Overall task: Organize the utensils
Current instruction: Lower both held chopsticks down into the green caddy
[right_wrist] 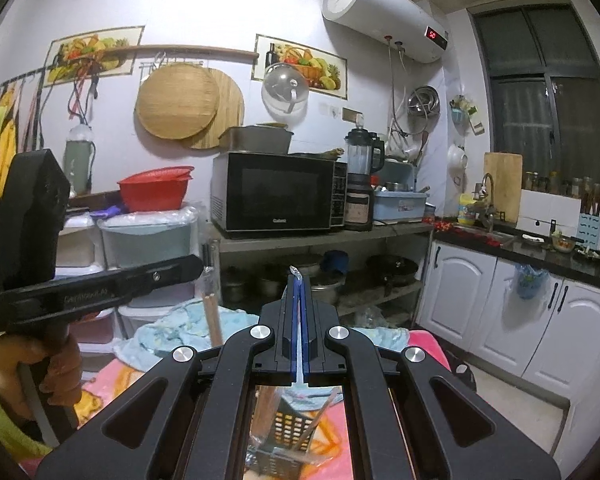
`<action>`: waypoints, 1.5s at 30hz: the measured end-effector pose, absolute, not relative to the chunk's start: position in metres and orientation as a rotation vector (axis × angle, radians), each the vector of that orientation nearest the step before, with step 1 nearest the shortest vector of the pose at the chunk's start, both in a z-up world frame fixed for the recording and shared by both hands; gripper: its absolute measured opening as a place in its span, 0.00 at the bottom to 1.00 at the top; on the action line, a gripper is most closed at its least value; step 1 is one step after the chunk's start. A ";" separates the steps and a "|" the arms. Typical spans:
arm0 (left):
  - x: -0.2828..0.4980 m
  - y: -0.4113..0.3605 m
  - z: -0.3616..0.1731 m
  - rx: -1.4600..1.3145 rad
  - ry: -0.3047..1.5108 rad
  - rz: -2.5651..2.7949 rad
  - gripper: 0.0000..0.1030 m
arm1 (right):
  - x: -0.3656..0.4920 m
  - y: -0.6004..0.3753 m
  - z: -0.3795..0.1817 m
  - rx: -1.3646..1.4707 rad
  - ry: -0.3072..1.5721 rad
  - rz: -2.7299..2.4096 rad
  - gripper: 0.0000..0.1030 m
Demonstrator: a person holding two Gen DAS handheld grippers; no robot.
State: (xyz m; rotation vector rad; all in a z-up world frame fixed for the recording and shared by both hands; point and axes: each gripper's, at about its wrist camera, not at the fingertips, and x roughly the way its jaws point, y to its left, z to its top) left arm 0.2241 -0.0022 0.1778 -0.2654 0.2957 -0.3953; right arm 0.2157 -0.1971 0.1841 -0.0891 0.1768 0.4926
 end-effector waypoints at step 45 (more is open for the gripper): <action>0.222 0.028 0.114 -0.306 0.434 -0.261 0.60 | 0.253 -0.205 0.093 -0.026 0.454 0.415 0.38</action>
